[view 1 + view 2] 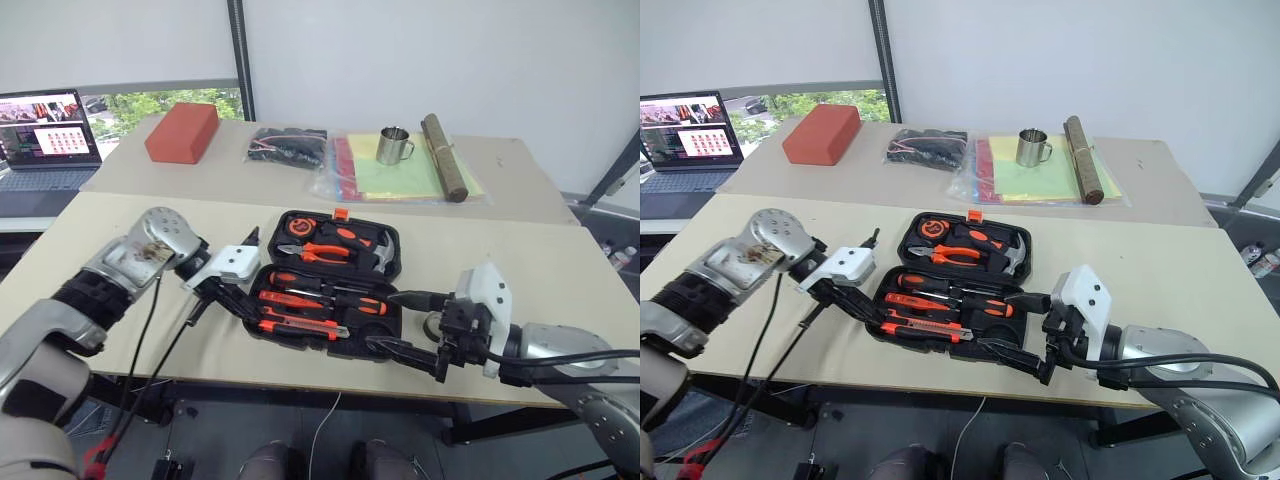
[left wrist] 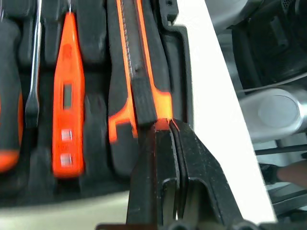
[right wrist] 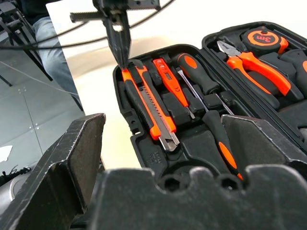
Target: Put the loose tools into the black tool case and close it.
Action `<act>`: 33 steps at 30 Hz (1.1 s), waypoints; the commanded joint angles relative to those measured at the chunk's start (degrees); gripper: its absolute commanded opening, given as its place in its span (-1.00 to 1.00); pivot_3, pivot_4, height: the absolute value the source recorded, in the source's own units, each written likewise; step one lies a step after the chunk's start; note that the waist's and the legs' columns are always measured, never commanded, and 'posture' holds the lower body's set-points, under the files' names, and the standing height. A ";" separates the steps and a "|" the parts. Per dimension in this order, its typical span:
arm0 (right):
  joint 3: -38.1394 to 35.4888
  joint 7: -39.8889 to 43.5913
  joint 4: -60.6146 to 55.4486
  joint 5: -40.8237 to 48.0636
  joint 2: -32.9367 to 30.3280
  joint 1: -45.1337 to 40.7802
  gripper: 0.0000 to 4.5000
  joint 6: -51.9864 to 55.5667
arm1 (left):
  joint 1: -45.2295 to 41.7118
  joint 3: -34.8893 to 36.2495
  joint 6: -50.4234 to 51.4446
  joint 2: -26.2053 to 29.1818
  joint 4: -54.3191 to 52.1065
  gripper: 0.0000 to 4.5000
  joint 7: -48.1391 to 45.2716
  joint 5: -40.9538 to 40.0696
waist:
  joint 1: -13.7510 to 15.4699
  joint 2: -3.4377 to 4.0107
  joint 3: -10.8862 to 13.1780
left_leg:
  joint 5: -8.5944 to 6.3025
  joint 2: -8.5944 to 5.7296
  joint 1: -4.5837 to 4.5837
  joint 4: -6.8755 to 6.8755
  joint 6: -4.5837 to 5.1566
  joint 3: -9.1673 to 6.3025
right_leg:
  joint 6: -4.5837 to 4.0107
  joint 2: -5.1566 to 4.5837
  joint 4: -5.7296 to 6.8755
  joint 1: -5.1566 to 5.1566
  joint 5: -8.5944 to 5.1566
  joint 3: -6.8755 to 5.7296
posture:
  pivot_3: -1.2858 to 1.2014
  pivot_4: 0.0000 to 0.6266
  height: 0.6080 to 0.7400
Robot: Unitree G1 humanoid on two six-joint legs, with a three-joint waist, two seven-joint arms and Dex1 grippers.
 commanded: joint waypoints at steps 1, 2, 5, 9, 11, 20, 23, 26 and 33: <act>-1.57 -0.06 -1.31 1.09 -0.35 -0.27 1.00 -0.40 | 0.32 2.81 -1.91 -0.72 2.32 -0.97 -0.11 2.10 | 0.00 0.00 0.00 | 0.00 0.01 0.02 0.00 0.00 0.00 | -0.01 0.00 0.02 0.00 0.01 0.01 | 0.03 -0.52 0.94; -1.92 -0.17 -1.43 1.41 -0.40 -0.05 1.00 -0.30 | -0.06 2.99 -2.31 -0.75 3.21 -0.97 -0.11 2.10 | -0.01 0.00 0.00 | 0.00 0.01 0.02 0.00 0.00 -0.01 | -0.02 0.00 0.04 0.00 0.01 0.00 | 0.03 -0.52 0.94; -2.50 -0.45 -1.68 1.99 -0.47 0.36 1.00 -0.17 | -1.75 2.99 -1.50 -0.39 4.59 -0.97 -0.11 -0.13 | 0.08 0.00 0.00 | 0.00 0.01 0.00 0.02 0.00 -0.01 | -0.02 -0.01 0.03 0.00 0.01 -0.01 | 0.03 -0.52 0.94; -2.78 -1.13 -1.86 2.64 -0.24 0.68 1.00 -0.14 | -4.37 3.21 1.78 -1.02 4.34 -0.97 -0.11 -4.57 | 0.12 -0.02 0.01 | -0.01 0.01 -0.09 0.08 0.01 -0.07 | -0.02 -0.02 0.03 -0.03 0.01 -0.04 | 0.03 -0.52 0.94; -2.75 -1.33 -1.89 2.76 -0.13 0.73 1.00 -0.17 | -4.71 3.37 2.21 -2.25 4.08 -0.97 -0.11 -4.88 | 0.09 -0.02 0.01 | -0.03 0.01 -0.08 0.11 0.06 -0.07 | -0.01 -0.03 0.03 -0.02 0.01 -0.03 | 0.03 -0.52 0.94; -2.25 -1.99 -1.34 2.35 0.06 0.21 1.00 -0.40 | -1.14 1.31 -9.85 -8.87 6.86 -0.97 -0.07 8.61 | -0.29 -0.01 0.01 | -0.04 0.01 -0.03 0.10 0.07 -0.01 | -0.11 0.05 0.03 -0.01 0.07 0.01 | 0.03 -0.52 0.94; -1.98 -2.21 -1.05 1.87 0.22 0.17 1.00 -0.47 | 0.05 1.40 -13.58 -10.22 8.00 -0.97 -0.10 12.01 | -0.02 -0.02 -0.01 | -0.04 0.01 0.02 0.11 0.07 -0.02 | -0.12 0.02 0.03 0.05 0.08 0.00 | 0.03 -0.52 0.94; -1.65 -2.59 -0.95 1.50 0.54 0.26 1.00 -0.50 | 1.16 1.85 -15.77 -11.28 7.61 -0.97 -0.11 14.97 | -0.05 0.02 -0.07 | -0.05 0.01 0.06 0.15 0.09 -0.04 | -0.09 -0.08 0.01 0.10 0.09 0.02 | 0.03 -0.52 0.94; -2.44 -2.82 -1.38 1.67 0.35 1.53 1.00 -0.53 | 0.51 5.25 -13.38 -12.76 6.29 -0.97 -0.11 16.44 | 0.21 0.29 -0.27 | -0.08 0.03 0.12 0.18 0.13 -0.07 | -0.07 -0.12 0.04 0.17 0.11 0.03 | 0.03 -0.52 0.94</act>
